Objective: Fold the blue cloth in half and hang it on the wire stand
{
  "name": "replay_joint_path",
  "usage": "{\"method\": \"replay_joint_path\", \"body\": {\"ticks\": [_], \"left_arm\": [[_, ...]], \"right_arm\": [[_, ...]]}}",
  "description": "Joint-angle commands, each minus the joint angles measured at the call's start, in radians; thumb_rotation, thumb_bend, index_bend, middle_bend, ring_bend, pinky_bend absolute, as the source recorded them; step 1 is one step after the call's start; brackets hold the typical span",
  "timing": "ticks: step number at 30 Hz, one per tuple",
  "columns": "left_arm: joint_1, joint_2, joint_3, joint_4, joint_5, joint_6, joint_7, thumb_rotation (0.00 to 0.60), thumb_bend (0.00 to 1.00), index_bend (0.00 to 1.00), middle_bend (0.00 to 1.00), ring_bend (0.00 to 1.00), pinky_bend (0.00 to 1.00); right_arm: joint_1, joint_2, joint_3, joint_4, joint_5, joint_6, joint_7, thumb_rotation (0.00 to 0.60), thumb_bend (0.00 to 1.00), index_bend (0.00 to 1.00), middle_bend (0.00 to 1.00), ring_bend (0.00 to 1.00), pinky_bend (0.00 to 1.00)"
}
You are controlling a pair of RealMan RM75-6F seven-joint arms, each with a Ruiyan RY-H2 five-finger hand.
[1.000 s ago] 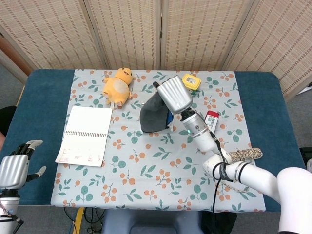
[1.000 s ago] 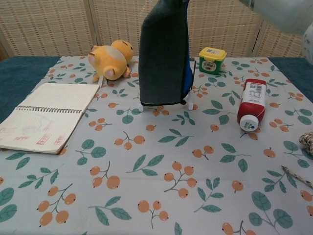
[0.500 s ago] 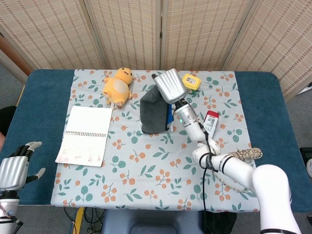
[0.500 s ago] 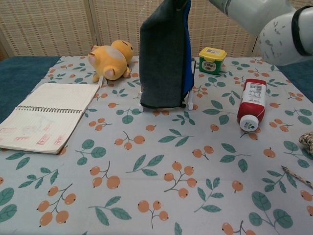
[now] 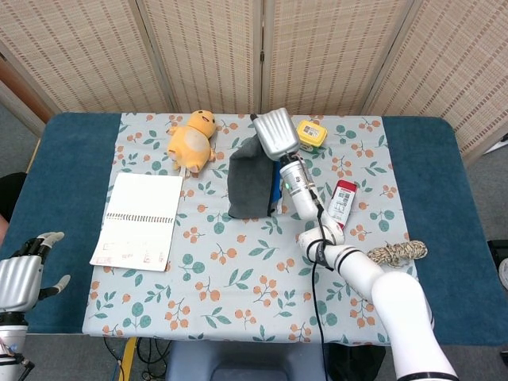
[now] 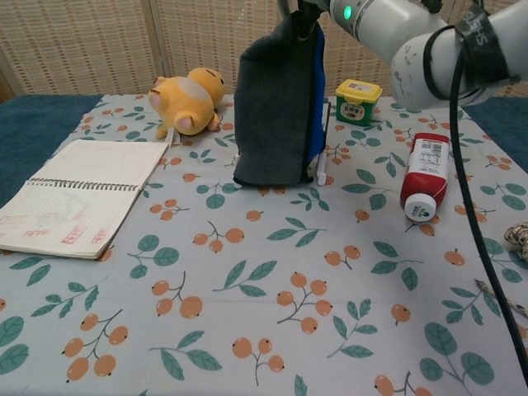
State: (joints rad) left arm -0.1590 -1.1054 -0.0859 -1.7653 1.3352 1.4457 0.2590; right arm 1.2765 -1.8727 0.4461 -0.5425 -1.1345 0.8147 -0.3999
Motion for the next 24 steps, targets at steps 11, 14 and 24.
{"method": "replay_joint_path", "body": {"ticks": [11, 14, 24], "left_arm": [[-0.004, 0.006, -0.007, -0.019, -0.001, -0.002, 0.024, 0.6, 0.18, 0.2, 0.23, 0.22, 0.43], [-0.007, 0.009, -0.009, -0.02, -0.002, -0.006, 0.025, 0.6, 0.18, 0.2, 0.23, 0.22, 0.43], [-0.029, 0.014, -0.026, -0.02, -0.014, -0.03, 0.03, 0.6, 0.18, 0.2, 0.23, 0.22, 0.42]], "right_arm": [[-0.022, 0.043, -0.018, -0.024, -0.005, 0.027, 0.05, 0.6, 0.0, 0.0, 0.95, 0.84, 0.95], [-0.067, 0.095, -0.043, -0.1, -0.032, 0.072, 0.06, 0.6, 0.0, 0.0, 0.95, 0.84, 0.95], [-0.304, 0.395, -0.135, -0.604, -0.079, 0.257, -0.044, 0.6, 0.05, 0.21, 0.82, 0.75, 0.95]]}}
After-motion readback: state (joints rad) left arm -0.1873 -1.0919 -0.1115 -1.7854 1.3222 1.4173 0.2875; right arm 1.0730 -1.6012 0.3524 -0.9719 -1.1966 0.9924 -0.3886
